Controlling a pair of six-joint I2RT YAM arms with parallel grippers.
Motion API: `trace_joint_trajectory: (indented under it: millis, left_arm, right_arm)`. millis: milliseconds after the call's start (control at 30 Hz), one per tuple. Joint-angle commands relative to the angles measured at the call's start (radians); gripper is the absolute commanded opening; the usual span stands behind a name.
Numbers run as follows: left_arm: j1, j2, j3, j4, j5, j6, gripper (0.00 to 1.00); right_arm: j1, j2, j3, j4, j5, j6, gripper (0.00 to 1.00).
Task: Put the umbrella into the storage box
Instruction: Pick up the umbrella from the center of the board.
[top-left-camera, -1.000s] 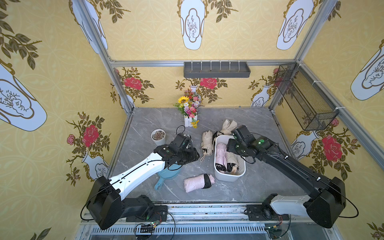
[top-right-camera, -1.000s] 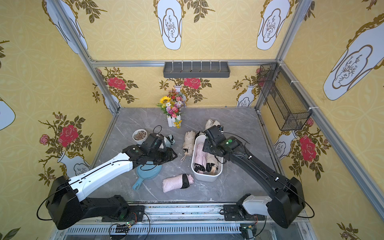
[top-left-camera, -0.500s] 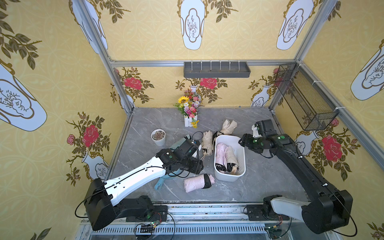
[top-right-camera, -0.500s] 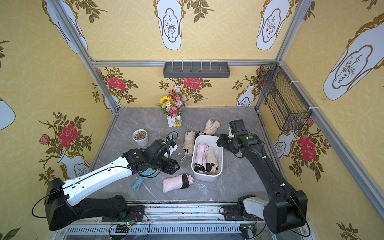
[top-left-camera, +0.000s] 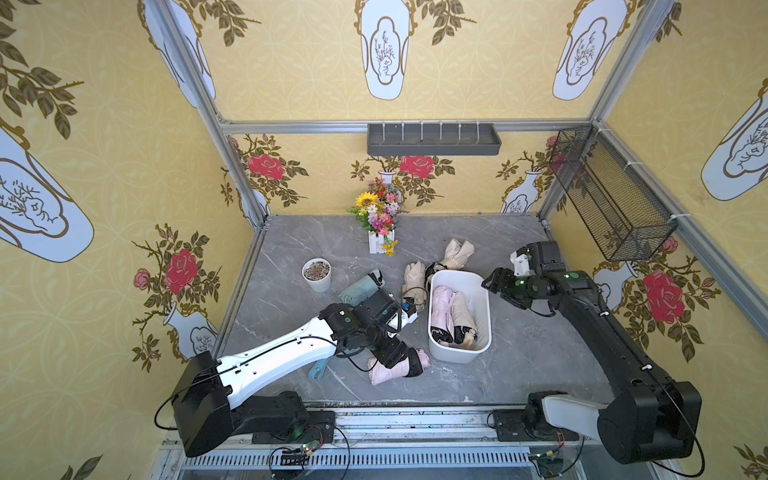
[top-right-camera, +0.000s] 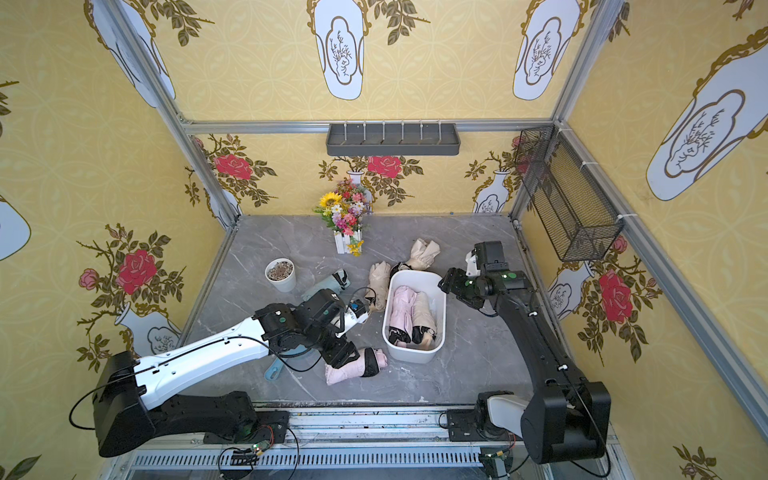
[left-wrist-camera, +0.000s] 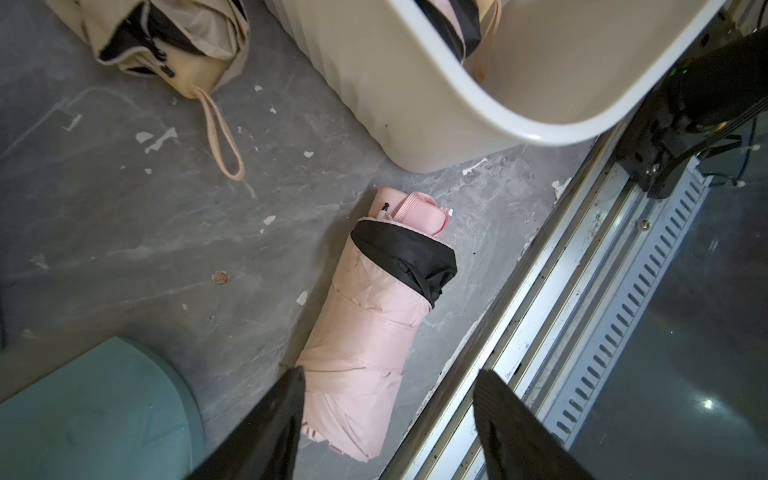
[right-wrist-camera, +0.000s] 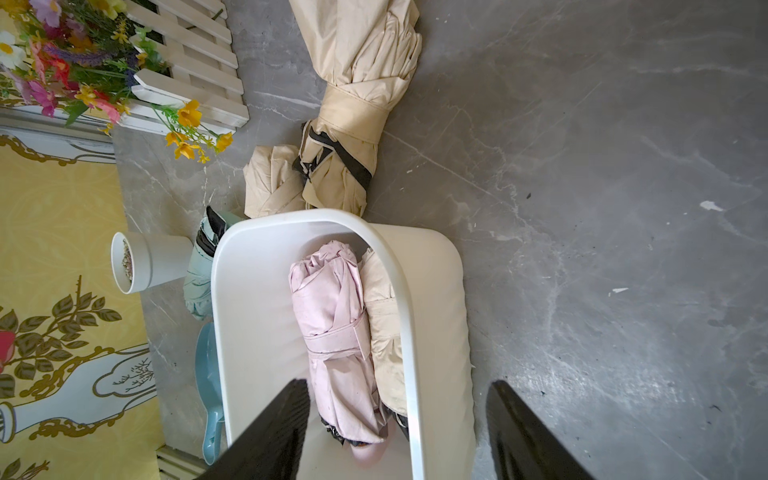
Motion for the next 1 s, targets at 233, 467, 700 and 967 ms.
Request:
trace_joint_trajectory:
  millis: [233,467,700,967]
  left_arm:
    - [-0.061,0.107,-0.031,0.045,-0.087,-0.015,0.73]
    - [-0.073,0.203,-0.009,0.052,-0.134,-0.018,0.76]
    - [-0.090,0.264,-0.014,0.088,-0.158,0.004,0.78]
    - [-0.092,0.272,-0.043,0.141,-0.139,0.023,0.70]
  right_arm:
    - [-0.026,-0.019,-0.034,0.089,-0.082,0.036,0.73]
    - [-0.040,-0.036,-0.047,0.105,-0.107,0.043,0.74]
    - [-0.103,-0.058,-0.061,0.103,-0.165,0.035,0.75]
    - [-0.173,-0.071,-0.064,0.099,-0.228,0.033,0.76]
